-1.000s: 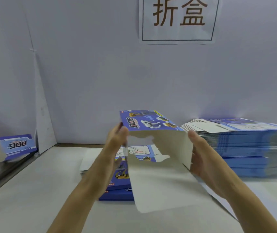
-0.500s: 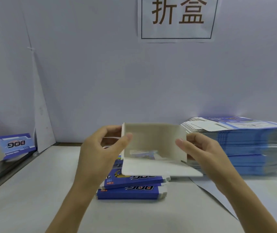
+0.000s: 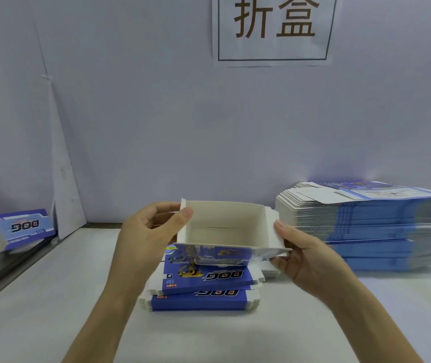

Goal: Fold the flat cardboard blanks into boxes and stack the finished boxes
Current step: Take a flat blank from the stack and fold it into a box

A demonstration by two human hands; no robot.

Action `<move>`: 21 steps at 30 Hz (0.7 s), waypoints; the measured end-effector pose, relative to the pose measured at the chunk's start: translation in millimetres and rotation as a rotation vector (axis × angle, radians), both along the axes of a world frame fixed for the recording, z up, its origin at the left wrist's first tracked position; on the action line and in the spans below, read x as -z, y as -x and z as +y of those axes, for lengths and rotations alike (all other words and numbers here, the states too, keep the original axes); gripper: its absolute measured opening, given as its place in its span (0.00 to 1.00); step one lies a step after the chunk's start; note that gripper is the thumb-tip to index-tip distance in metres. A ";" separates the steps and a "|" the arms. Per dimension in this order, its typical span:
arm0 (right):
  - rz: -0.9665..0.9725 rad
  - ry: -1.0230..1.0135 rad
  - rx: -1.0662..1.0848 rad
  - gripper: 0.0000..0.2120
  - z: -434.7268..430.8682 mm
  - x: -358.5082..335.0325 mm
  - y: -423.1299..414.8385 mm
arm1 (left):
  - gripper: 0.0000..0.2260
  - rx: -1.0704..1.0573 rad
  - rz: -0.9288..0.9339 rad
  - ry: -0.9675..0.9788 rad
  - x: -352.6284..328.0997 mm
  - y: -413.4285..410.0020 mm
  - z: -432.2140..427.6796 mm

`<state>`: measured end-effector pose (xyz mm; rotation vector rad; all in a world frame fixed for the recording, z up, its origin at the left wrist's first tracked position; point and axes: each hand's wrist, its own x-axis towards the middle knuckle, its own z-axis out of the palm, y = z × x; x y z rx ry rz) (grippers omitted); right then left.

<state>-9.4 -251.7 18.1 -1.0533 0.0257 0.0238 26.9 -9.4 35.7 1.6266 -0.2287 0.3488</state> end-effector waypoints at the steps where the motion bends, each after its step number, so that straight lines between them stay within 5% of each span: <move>1: -0.034 0.041 -0.042 0.16 -2.7 0.5 -0.5 | 0.14 -0.011 -0.001 0.006 -0.1 -0.4 1.4; 4: -0.135 0.181 -0.176 0.21 -6.9 0.0 1.3 | 0.08 -0.018 0.007 -0.004 1.0 -4.2 6.5; 9: 0.033 -0.105 -0.123 0.11 4.4 11.2 -6.4 | 0.07 -0.003 0.031 -0.024 2.7 -6.5 6.3; 14: 0.064 -0.228 0.019 0.16 2.7 11.8 -8.6 | 0.17 0.169 0.066 -0.045 -1.8 -2.2 5.3; 21: 0.091 -0.182 0.013 0.15 0.4 13.1 -10.9 | 0.12 0.520 0.545 0.628 22.5 -14.4 6.8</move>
